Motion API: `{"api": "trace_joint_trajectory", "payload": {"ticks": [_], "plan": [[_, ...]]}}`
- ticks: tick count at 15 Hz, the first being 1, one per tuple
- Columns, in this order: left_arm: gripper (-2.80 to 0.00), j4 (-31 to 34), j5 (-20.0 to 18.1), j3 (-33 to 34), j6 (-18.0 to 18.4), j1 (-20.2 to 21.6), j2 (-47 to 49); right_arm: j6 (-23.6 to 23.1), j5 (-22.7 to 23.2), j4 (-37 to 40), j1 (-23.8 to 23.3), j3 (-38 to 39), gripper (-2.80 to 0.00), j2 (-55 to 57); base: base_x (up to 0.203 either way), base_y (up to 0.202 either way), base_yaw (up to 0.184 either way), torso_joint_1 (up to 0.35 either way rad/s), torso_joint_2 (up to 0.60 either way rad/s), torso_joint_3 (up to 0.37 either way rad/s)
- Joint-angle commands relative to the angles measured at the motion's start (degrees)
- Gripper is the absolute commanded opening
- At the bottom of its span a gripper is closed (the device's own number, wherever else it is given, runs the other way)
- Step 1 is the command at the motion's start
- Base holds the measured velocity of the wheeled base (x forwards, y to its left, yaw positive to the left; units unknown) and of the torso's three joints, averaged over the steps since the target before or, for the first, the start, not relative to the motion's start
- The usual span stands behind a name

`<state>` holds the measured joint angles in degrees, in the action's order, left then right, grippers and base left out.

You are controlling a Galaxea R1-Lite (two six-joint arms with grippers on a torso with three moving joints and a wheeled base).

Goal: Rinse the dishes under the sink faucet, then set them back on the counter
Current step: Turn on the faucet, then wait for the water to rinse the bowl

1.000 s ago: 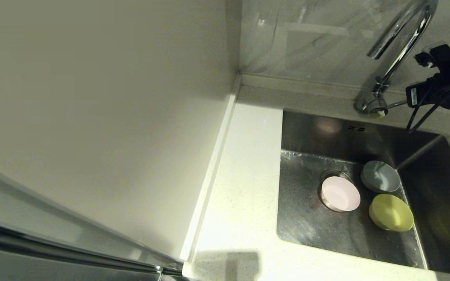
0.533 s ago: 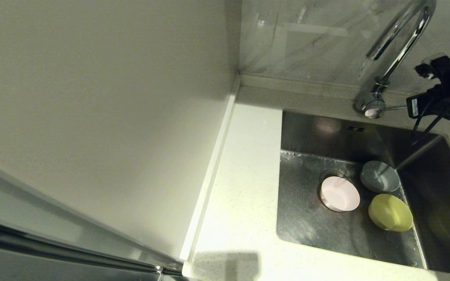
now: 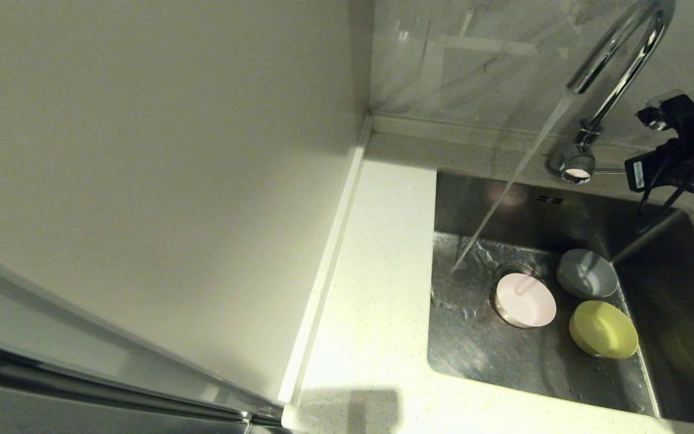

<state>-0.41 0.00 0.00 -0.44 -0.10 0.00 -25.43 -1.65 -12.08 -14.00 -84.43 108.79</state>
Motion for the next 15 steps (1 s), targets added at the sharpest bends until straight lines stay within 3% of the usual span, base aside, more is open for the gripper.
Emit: {"api": "trace_joint_trajectory", "payload": {"ticks": [1, 6, 8, 11, 13, 15], "plan": [[-2.8, -0.02, 0.0, 0.18, 0.0, 0.01, 0.0, 0.29, -0.05, 0.35, -0.24, -3.86, -2.8, 0.18, 0.0, 0.0, 0.0, 0.0, 0.0, 0.0], [-2.8, -0.02, 0.0, 0.18, 0.0, 0.01, 0.0, 8.11, 0.03, 12.7, -0.36, -17.09, -2.8, -0.55, 0.0, 0.0, 0.0, 0.0, 0.0, 0.0], [-2.8, -0.02, 0.0, 0.13, 0.0, 0.01, 0.0, 10.75, 0.35, 13.04, -0.32, -17.52, -2.8, -1.53, 0.0, 0.0, 0.0, 0.0, 0.0, 0.0], [-2.8, -0.02, 0.0, 0.18, 0.0, 0.01, 0.0, 10.66, 0.43, 13.84, -2.19, -16.94, -2.8, -4.25, 0.0, 0.0, 0.0, 0.0, 0.0, 0.0], [-2.8, -0.02, 0.0, 0.18, 0.0, 0.01, 0.0, 10.6, 1.24, 19.34, -4.2, -16.4, -2.8, -7.32, 0.0, 0.0, 0.0, 0.0, 0.0, 0.0], [-2.8, -0.02, 0.0, 0.18, 0.0, 0.01, 0.0, 12.36, 1.93, 29.58, -7.1, -15.81, -2.8, -11.62, 0.0, 0.0, 0.0, 0.0, 0.0, 0.0]]}}
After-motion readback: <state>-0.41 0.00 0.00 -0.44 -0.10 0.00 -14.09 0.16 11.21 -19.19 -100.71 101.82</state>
